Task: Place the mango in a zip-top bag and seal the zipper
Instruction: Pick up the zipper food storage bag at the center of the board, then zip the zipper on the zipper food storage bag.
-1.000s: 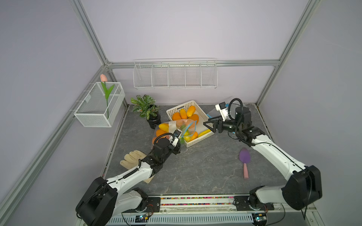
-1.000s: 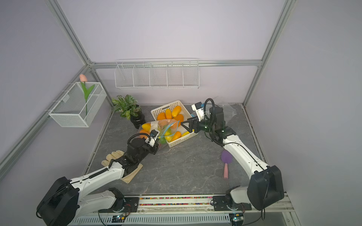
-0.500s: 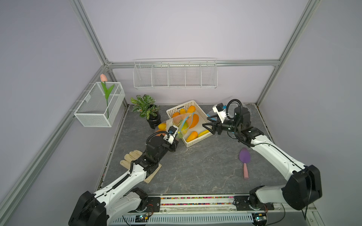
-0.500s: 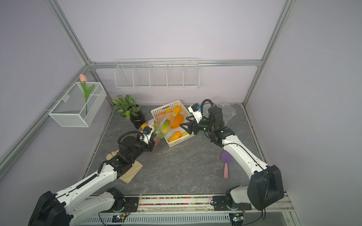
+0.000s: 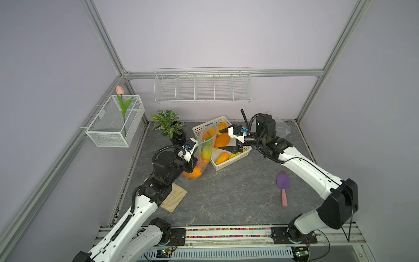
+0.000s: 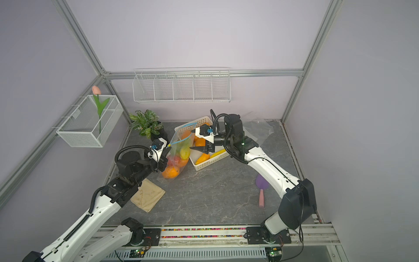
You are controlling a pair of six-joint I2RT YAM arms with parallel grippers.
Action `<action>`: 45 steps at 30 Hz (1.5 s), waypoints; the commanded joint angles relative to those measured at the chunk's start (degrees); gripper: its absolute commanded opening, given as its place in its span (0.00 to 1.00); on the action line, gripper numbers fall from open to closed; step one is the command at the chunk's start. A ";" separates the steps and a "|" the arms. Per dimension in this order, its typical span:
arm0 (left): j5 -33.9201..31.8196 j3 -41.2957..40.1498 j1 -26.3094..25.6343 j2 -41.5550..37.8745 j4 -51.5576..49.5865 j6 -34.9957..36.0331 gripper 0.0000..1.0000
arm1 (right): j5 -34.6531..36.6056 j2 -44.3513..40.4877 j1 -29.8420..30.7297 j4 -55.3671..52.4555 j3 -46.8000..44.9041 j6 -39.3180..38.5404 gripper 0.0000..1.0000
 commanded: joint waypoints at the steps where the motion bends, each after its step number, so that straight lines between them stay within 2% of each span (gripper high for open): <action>1: 8.39 5.59 1.09 0.39 -6.21 4.15 0.00 | -5.17 0.86 1.82 -7.15 4.56 -8.23 0.75; 4: 14.04 10.50 1.14 3.89 -11.74 5.82 0.00 | -6.19 1.08 3.23 -12.64 6.65 -12.25 0.75; 7: 18.09 12.38 1.09 6.43 -11.36 5.72 0.00 | -5.94 1.55 3.49 -14.82 8.04 -11.82 0.74; 16: 23.50 14.13 1.09 9.23 -9.15 5.43 0.00 | -4.36 6.15 4.52 -21.28 14.01 -9.53 0.70; 19: 24.71 14.48 1.05 10.13 -8.99 5.49 0.00 | -3.66 8.24 5.28 -23.35 16.34 -8.98 0.65; 23: 24.14 14.58 1.05 10.54 -8.74 5.55 0.00 | -4.26 10.96 5.85 -26.20 20.11 -6.88 0.56; 28: 22.84 14.49 1.09 10.36 -8.80 5.73 0.00 | -4.10 12.21 6.12 -27.48 21.05 -6.44 0.31; 40: 18.07 11.59 1.14 6.49 -6.33 5.60 0.00 | -3.07 12.22 5.12 -25.69 20.04 -3.59 0.24; 45: 17.31 11.70 1.16 6.27 -6.86 6.04 0.00 | -3.92 11.31 4.50 -21.16 18.06 -0.16 0.15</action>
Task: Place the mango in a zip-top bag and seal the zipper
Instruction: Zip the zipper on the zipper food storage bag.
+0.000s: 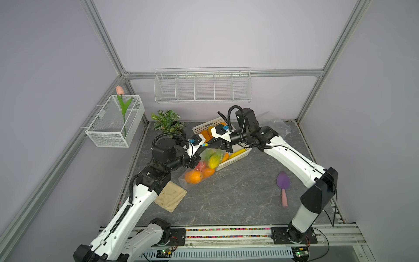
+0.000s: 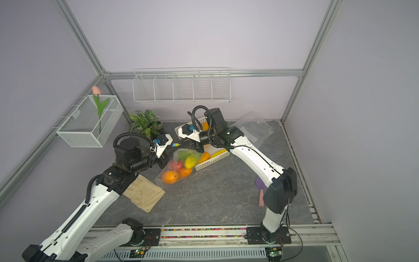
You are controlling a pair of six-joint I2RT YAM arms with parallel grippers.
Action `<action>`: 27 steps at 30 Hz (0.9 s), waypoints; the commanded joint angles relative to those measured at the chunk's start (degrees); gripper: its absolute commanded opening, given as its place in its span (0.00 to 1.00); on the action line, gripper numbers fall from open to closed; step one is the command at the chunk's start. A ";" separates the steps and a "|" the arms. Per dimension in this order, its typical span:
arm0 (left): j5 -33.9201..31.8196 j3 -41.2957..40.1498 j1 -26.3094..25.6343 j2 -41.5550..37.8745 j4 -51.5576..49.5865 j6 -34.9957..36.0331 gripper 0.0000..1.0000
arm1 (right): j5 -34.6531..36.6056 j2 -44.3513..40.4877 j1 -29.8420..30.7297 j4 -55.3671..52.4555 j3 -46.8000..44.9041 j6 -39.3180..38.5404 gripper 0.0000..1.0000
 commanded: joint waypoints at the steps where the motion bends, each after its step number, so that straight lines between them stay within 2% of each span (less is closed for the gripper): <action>1: -0.70 -0.06 0.23 -0.84 2.10 1.55 0.00 | -1.94 -0.99 -0.76 3.83 -2.12 2.78 0.15; 3: -0.72 -0.05 0.24 -0.86 2.08 1.55 0.00 | -2.11 -1.45 -0.66 4.06 -2.49 2.91 0.15; 5: -0.54 -0.04 0.25 -0.82 2.19 1.59 0.00 | -2.91 -1.80 -0.66 4.30 -2.75 3.06 0.21; 7: 0.03 0.20 0.30 -0.62 1.88 1.75 0.00 | -4.38 -1.77 -0.40 4.44 -2.76 3.03 0.48; 9: 0.60 0.29 0.27 -0.36 1.84 1.85 0.00 | -4.78 -1.23 -0.05 3.85 -1.85 3.01 0.54; 10: 0.83 0.38 0.31 -0.25 1.75 1.97 0.00 | -5.38 -0.83 0.10 3.48 -1.22 3.07 0.54; 12: 1.05 0.38 0.27 -0.03 1.77 2.08 0.00 | -6.54 -0.04 0.25 3.09 -0.06 3.62 0.54; 15: 0.98 0.31 0.24 0.13 1.93 2.05 0.00 | -6.75 1.37 0.59 2.45 1.65 5.82 0.44; 23: 0.39 0.08 0.17 0.57 2.69 1.79 0.00 | -6.45 1.44 0.77 1.38 1.42 5.07 0.22; 27: -0.72 -0.91 0.26 -0.46 3.93 1.37 0.00 | -4.32 1.11 0.40 0.98 1.27 4.93 0.16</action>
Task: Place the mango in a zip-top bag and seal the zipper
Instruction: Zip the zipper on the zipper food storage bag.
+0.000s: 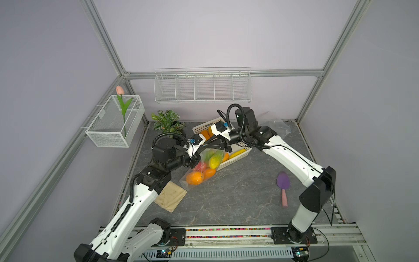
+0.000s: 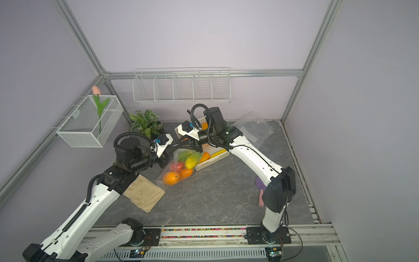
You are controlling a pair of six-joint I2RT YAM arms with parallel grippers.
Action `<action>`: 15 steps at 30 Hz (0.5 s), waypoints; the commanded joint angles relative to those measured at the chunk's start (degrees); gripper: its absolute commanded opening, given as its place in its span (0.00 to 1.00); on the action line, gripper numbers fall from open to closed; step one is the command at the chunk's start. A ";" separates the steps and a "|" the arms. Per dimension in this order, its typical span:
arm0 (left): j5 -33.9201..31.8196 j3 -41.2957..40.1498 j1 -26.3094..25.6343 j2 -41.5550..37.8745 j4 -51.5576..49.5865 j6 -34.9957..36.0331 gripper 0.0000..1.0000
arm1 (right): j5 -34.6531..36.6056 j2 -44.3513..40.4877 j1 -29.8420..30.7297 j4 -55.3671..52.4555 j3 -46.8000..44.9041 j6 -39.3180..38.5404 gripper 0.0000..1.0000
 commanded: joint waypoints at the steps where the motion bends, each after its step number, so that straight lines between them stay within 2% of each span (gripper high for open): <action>1: -0.67 -0.96 0.28 -1.31 3.40 0.99 0.00 | 0.89 0.05 -0.38 -0.83 0.16 0.15 0.16; 7: -2.64 -2.38 0.29 -3.92 5.00 0.31 0.00 | 4.95 -1.18 -2.87 3.31 -1.77 4.59 0.16; 15: -10.20 -3.70 0.99 -6.70 8.21 -1.55 0.00 | 7.18 -2.11 -7.14 3.58 -4.29 6.89 0.16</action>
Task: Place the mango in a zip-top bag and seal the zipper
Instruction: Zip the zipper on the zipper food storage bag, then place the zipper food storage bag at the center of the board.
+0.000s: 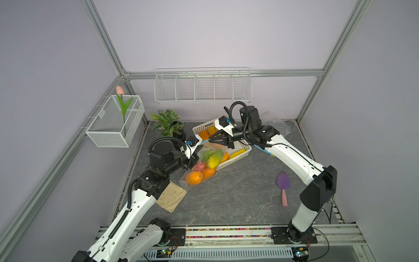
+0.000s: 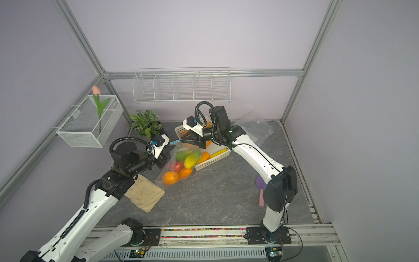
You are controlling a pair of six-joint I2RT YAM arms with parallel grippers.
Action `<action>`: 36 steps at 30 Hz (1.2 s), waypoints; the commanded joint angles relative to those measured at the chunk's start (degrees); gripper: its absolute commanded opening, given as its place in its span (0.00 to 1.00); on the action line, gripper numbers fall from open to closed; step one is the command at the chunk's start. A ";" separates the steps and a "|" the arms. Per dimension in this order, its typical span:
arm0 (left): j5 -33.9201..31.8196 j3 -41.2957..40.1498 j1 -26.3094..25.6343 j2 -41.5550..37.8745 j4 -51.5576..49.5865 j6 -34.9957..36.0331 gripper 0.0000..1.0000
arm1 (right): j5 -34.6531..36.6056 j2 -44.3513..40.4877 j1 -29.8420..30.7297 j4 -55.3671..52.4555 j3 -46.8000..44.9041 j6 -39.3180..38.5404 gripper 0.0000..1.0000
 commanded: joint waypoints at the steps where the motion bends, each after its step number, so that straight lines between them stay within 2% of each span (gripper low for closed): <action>1: -5.49 -0.19 0.68 -2.73 4.66 -0.45 0.00 | 2.87 -1.97 -3.44 0.97 -2.19 2.44 0.16; 6: -14.99 -0.96 1.58 -4.57 6.85 -1.89 0.00 | 7.40 -2.94 -6.44 0.99 -4.86 4.54 0.16; 10: -22.65 -1.78 1.88 -5.51 8.26 -2.88 0.00 | 11.76 -3.74 -9.08 3.53 -7.91 10.24 0.15; 15: -25.08 -3.45 1.91 -6.70 9.01 -4.13 0.00 | 13.34 -6.89 -10.48 9.95 -13.62 14.05 0.16; 22: -29.37 -6.19 1.87 -7.52 12.02 -7.40 0.00 | 9.31 -7.06 -9.35 10.99 -12.74 15.85 0.18; 24: -31.66 -6.96 1.96 -7.28 13.07 -9.49 0.00 | 6.88 -8.17 -8.56 13.10 -13.18 16.30 0.27; 26: -35.52 -8.24 1.93 -7.56 14.44 -11.62 0.00 | 4.87 -9.80 -8.61 20.10 -15.85 20.19 0.32; 27: -38.22 -9.31 2.03 -7.77 15.47 -12.62 0.00 | 4.97 -10.62 -8.62 24.78 -17.80 22.81 0.41; 28: -41.08 -10.08 2.27 -8.00 16.20 -13.95 0.00 | 5.10 -11.35 -8.70 28.07 -19.27 24.17 0.55; 29: -42.45 -10.74 2.73 -8.06 16.33 -14.76 0.00 | 4.92 -11.98 -8.72 29.66 -20.22 24.56 0.60; 32: -48.44 -13.66 3.58 -8.41 17.36 -18.40 0.00 | 5.91 -13.19 -8.75 30.51 -22.00 24.22 0.72; 36: -57.15 -18.74 4.36 -12.24 19.36 -23.28 0.00 | 7.40 -14.10 -8.94 29.64 -24.03 22.67 0.78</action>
